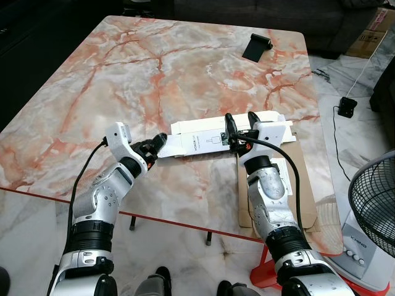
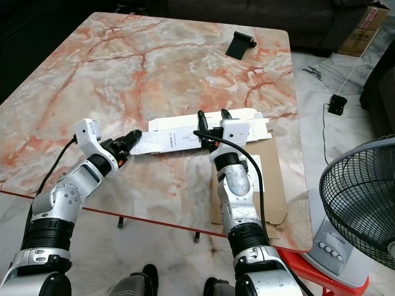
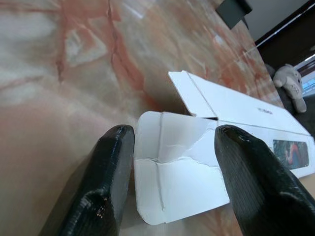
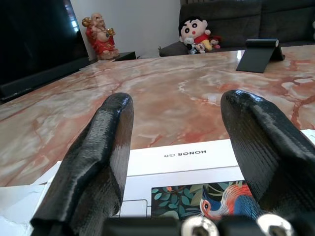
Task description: Picking trash to rubbish bin
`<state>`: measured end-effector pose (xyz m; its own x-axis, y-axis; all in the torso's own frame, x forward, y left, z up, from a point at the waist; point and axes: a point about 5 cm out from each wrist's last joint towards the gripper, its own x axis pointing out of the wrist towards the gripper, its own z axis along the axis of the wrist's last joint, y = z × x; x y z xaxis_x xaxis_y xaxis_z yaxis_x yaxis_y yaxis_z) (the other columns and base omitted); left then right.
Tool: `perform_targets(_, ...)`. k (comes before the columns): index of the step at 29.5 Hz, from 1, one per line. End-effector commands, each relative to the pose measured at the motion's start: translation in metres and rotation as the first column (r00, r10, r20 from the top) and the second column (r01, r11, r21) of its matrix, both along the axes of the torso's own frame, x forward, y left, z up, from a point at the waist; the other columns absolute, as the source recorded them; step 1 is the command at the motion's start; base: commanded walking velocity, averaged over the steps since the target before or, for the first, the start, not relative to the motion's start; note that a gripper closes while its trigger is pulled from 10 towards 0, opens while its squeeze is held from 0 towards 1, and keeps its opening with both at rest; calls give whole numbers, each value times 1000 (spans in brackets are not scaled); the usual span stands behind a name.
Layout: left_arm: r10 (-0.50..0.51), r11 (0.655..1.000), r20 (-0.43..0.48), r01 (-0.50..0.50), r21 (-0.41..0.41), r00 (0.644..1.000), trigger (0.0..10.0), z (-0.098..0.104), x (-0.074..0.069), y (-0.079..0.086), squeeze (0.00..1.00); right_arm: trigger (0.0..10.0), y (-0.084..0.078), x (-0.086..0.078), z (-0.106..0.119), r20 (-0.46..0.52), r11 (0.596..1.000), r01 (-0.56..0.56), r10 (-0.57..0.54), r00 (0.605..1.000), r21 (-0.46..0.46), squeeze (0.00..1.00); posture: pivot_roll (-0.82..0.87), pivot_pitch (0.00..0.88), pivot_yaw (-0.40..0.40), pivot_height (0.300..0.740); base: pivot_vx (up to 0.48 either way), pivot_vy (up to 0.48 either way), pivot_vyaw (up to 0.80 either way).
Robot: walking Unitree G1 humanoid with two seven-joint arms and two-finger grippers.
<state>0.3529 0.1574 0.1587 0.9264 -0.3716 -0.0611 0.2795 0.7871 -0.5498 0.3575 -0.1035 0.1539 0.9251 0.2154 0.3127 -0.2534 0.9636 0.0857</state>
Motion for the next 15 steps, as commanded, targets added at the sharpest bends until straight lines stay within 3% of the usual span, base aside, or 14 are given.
perform_targets(1,11,1000,-8,-11,18,1000,10000,4,2,3,0,10000,0,-1,-5,-20,1000,1,-1,1000,-2,0,90,188,12,740,0,0,0)
perform_targets(8,69,997,-56,-71,-27,996,10000,2,7,13,0,10000,0,-2,-6,-22,1000,3,-3,1000,-2,0,86,189,12,740,0,0,0)
perform_targets(15,35,994,-44,-39,-102,998,10000,8,13,21,0,10000,-2,-2,-6,-21,1000,5,-5,1000,-4,0,84,191,7,740,0,0,0)
